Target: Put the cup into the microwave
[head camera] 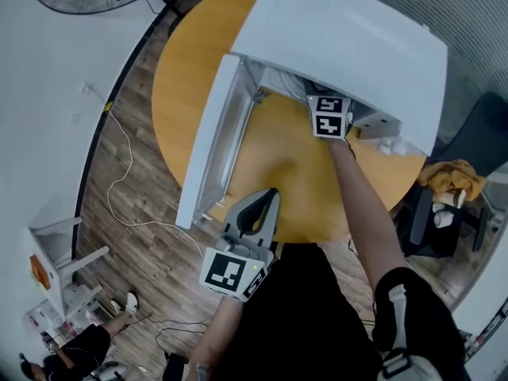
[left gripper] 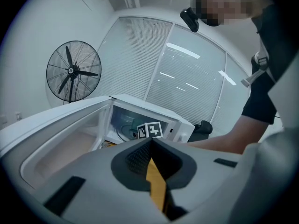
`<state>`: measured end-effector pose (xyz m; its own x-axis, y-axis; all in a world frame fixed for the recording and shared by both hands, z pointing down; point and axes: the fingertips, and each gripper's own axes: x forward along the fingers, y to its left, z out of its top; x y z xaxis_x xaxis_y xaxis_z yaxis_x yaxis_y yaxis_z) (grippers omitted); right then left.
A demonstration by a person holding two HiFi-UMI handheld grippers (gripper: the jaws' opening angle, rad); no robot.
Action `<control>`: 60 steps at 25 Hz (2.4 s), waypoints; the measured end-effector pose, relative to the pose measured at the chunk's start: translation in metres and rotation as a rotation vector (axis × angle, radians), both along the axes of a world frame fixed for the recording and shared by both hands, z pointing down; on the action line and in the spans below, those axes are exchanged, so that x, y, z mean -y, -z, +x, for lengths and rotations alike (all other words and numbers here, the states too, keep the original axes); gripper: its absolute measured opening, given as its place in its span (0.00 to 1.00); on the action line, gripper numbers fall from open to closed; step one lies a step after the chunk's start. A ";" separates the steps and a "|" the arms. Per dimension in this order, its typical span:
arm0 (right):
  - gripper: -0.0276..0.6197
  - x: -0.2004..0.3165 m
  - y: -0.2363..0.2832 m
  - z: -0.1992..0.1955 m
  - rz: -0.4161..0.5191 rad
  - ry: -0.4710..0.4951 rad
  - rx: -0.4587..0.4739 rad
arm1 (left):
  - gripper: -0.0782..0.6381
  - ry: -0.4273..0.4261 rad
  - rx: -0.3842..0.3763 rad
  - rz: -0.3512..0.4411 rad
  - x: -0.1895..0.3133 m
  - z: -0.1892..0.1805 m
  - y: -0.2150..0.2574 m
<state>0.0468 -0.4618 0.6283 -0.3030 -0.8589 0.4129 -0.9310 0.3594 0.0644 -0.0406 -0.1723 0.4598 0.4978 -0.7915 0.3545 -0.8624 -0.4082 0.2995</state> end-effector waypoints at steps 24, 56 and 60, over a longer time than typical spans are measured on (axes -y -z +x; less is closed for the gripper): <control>0.59 -0.156 0.075 -0.014 0.027 -0.056 -0.010 | 0.10 -0.214 -0.044 0.103 -0.080 -0.034 0.032; 0.11 -0.462 0.238 -0.056 0.169 -0.091 0.208 | 0.10 -0.417 -0.117 0.221 -0.186 -0.072 0.067; 0.08 -0.478 0.243 -0.051 0.168 -0.092 0.235 | 0.10 -0.428 -0.124 0.225 -0.191 -0.060 0.072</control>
<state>-0.0043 0.0166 0.3855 -0.2913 -0.9374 0.1907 -0.9555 0.2754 -0.1056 -0.1002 0.0182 0.3876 0.8222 -0.5572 0.1161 -0.5670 -0.7839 0.2531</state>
